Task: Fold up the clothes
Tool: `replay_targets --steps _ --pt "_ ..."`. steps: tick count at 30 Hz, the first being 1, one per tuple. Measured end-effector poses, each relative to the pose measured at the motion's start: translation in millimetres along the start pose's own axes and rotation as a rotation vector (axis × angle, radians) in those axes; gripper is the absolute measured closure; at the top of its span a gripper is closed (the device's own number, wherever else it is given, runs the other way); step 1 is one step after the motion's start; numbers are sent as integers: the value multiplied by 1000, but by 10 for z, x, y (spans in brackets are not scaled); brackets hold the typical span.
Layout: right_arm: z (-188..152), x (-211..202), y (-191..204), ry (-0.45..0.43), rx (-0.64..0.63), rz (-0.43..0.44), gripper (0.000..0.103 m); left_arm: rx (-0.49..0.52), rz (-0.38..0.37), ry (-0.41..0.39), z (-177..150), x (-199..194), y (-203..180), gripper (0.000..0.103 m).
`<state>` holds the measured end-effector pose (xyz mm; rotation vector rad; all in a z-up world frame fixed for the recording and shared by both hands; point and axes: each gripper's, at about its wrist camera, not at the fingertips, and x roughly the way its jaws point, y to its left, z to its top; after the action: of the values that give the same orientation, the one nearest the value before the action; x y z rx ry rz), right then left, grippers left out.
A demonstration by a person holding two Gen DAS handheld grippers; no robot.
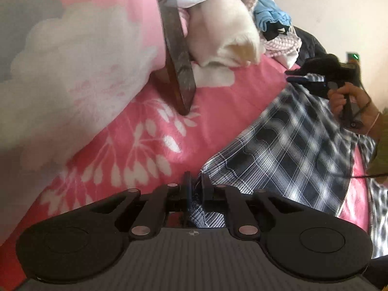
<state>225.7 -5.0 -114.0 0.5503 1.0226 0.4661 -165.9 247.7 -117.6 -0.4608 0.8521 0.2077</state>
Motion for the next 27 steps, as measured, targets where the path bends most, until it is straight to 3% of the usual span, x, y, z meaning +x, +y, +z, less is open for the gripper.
replay_targets --steps 2,4,8,11,14,19,22,25,27 --pt "70 -165 -163 -79 101 73 76 6 12 1 3 -24 20 94" --pt "155 -385 -324 -182 178 106 76 9 27 0 6 -54 42 95" --pt "398 -771 -516 -281 176 13 76 -6 26 3 19 -103 93 96" --pt "473 -876 -443 -239 16 -60 76 10 28 7 26 -118 75 96" --pt "439 -730 -226 -147 -216 -166 77 4 41 11 35 -106 70 95" --pt "210 -177 215 -102 -537 -368 78 9 82 4 72 -158 30 96" --pt "71 96 358 -57 -663 -422 78 -18 104 6 86 -200 78 95" --pt "-55 97 512 -50 -757 -302 79 -60 103 18 107 -213 138 94" --pt "-47 -146 541 -62 -681 -86 80 -65 89 23 120 -205 130 88"
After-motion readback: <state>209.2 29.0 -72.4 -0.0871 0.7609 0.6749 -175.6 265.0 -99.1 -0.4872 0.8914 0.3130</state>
